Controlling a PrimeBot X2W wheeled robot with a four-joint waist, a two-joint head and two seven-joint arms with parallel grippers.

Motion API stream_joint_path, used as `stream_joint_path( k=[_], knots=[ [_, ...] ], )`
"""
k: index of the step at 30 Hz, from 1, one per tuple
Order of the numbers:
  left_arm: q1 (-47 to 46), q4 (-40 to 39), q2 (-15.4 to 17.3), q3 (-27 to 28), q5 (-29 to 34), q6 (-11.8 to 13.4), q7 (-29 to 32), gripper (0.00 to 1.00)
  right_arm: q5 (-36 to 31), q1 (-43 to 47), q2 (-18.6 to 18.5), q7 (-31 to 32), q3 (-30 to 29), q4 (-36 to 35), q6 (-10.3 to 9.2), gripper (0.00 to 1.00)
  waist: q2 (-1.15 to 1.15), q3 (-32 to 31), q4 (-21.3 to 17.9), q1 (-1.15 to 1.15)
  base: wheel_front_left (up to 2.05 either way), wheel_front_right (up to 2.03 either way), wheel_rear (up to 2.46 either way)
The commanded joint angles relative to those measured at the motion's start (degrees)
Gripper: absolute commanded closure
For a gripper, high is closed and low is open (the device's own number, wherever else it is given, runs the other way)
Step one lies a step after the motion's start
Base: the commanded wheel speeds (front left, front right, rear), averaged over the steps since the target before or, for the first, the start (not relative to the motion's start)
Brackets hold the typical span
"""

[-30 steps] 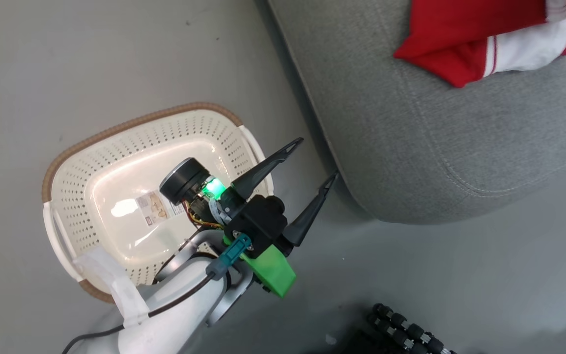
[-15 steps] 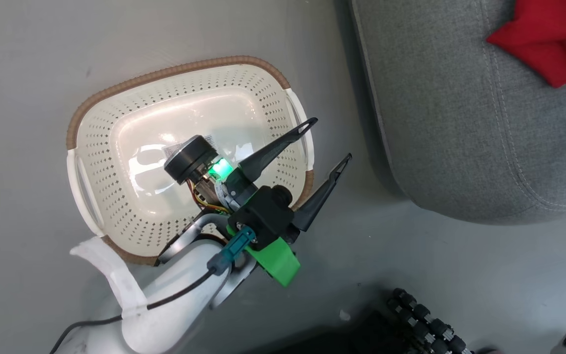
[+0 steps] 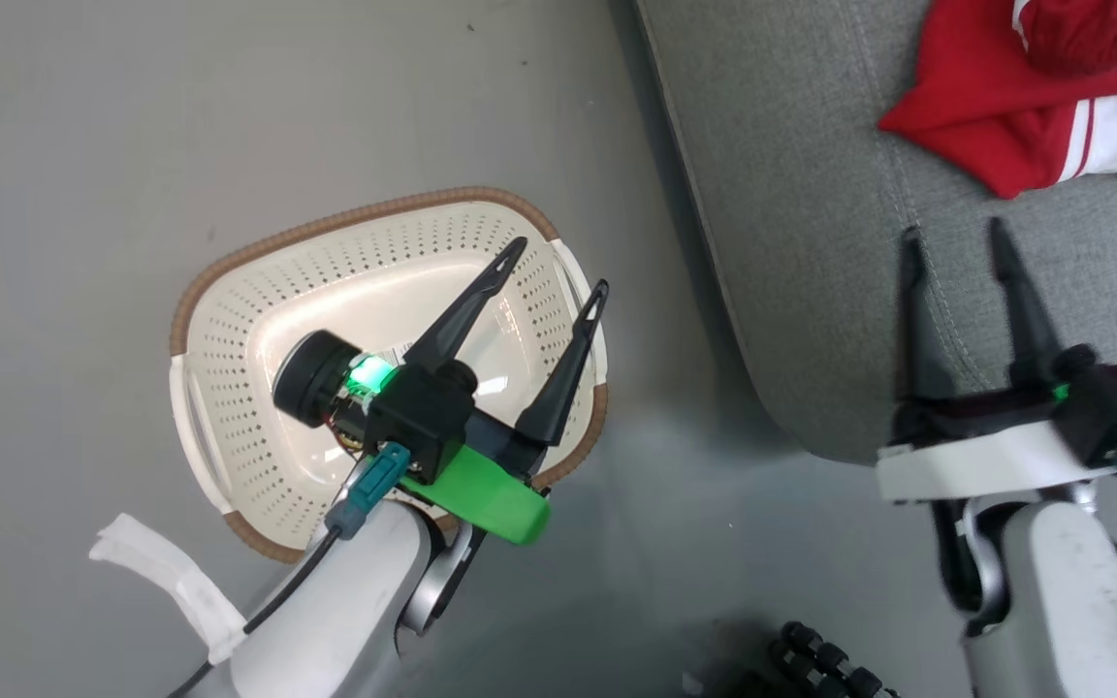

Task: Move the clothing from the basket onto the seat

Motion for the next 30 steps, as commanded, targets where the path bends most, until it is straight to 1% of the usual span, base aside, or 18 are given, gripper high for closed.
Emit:
stream_joint_path(
  k=[1,5,9,13,16,20,23,28,30],
  knots=[
    [1.90,-0.34,-0.86,1.65,-0.43,0.74,-0.40,0.00,-0.61,1.44,-0.13,-0.17,3.16,-0.66,-0.08,0.00,0.00,-5.95,2.96,0.00,0.00,0.00,0.00],
    [6.79,-1.56,-3.44,8.21,-0.52,1.64,-0.37,0.00,-2.66,2.38,-0.17,-0.17,10.65,-1.55,-0.08,0.00,0.00,-10.94,7.51,0.00,0.00,0.00,0.00],
    [12.04,-1.99,-5.70,14.63,1.22,1.16,-0.34,0.00,-3.21,3.44,-0.20,-0.17,14.54,-2.14,-0.08,0.00,0.00,-16.08,11.96,0.00,0.00,0.00,0.00],
    [17.32,-4.12,-7.41,21.50,3.02,1.32,-0.34,0.00,-3.50,5.26,-0.20,-0.17,14.95,-2.31,-0.08,0.00,0.00,-20.98,15.59,0.00,0.00,0.00,0.00],
    [21.68,-6.63,-8.54,26.49,4.32,0.63,-0.35,0.00,-3.21,7.37,-0.21,-0.17,14.08,-2.32,-0.08,0.00,0.00,-24.44,17.44,0.00,0.00,0.00,0.00],
    [26.28,-8.75,-8.83,30.95,5.43,-0.06,-0.35,0.00,-2.75,10.18,-0.21,-0.17,11.41,-2.28,-0.08,0.00,0.00,-28.44,18.45,0.00,0.00,0.00,0.00],
    [29.94,-10.66,-9.02,33.09,6.16,-1.26,-0.35,0.00,-2.99,12.77,-0.16,-0.17,9.06,-2.62,-0.08,0.00,0.00,-31.44,18.40,0.00,0.00,0.00,0.00],
    [35.41,-14.99,-9.06,35.41,7.80,-3.02,-0.36,0.00,-3.72,16.37,-0.16,-0.17,7.10,-3.75,-0.08,0.00,0.00,-35.24,17.06,0.00,0.00,0.00,0.00],
    [37.64,-15.47,-9.04,36.00,8.43,-3.00,-0.35,0.00,-3.93,17.66,-0.14,-0.17,7.11,-4.16,-0.08,0.00,0.00,-36.23,16.39,0.00,0.00,0.00,0.00]
  ],
)
